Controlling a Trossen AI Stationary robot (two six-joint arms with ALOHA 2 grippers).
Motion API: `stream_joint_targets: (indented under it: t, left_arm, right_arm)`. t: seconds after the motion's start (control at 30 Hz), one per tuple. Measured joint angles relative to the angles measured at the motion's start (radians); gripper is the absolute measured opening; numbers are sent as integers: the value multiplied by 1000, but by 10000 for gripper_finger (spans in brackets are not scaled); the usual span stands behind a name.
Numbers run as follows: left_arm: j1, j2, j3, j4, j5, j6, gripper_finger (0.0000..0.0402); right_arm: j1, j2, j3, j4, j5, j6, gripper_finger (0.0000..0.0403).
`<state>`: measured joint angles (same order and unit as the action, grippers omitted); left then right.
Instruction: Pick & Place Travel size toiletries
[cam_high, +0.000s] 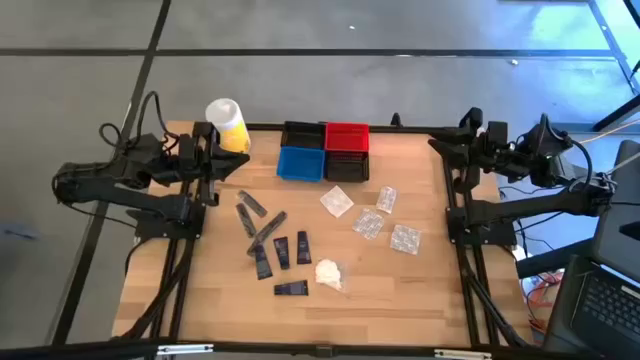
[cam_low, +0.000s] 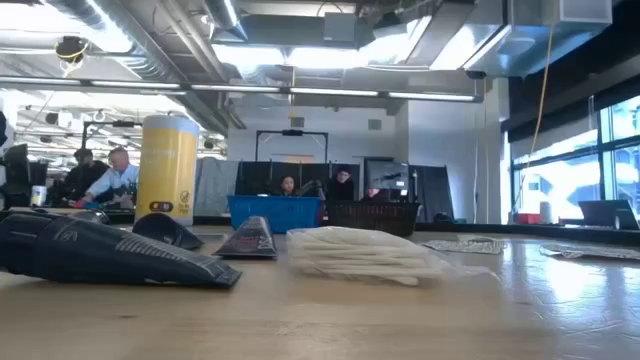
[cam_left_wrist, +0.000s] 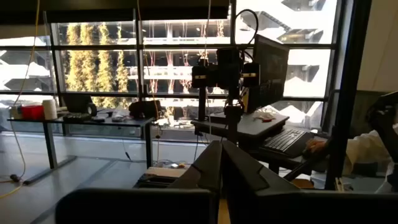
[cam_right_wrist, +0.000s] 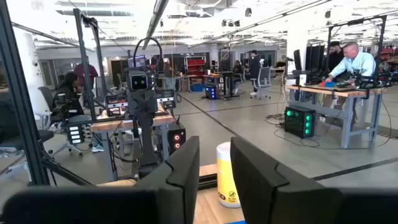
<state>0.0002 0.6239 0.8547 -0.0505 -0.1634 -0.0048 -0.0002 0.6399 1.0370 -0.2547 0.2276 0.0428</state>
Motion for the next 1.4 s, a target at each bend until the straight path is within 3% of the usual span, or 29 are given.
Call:
stream_joint_targets:
  t: [1.07, 1.13, 1.23, 1.4]
  left_arm:
    - [0, 0, 0, 0, 0, 0, 6]
    - [2, 0, 0, -2, -14, 86, 6]
    - [11, 0, 0, 27, -129, 280, 6]
    - [11, -1, 0, 56, -262, 434, 8]
  right_arm:
    - [0, 0, 0, 0, 0, 0, 93]
    - [0, 0, 0, 5, 0, 3, 93]
    - [0, 3, 0, 58, 0, 20, 93]
    - [-1, 15, -1, 114, 1, 27, 93]
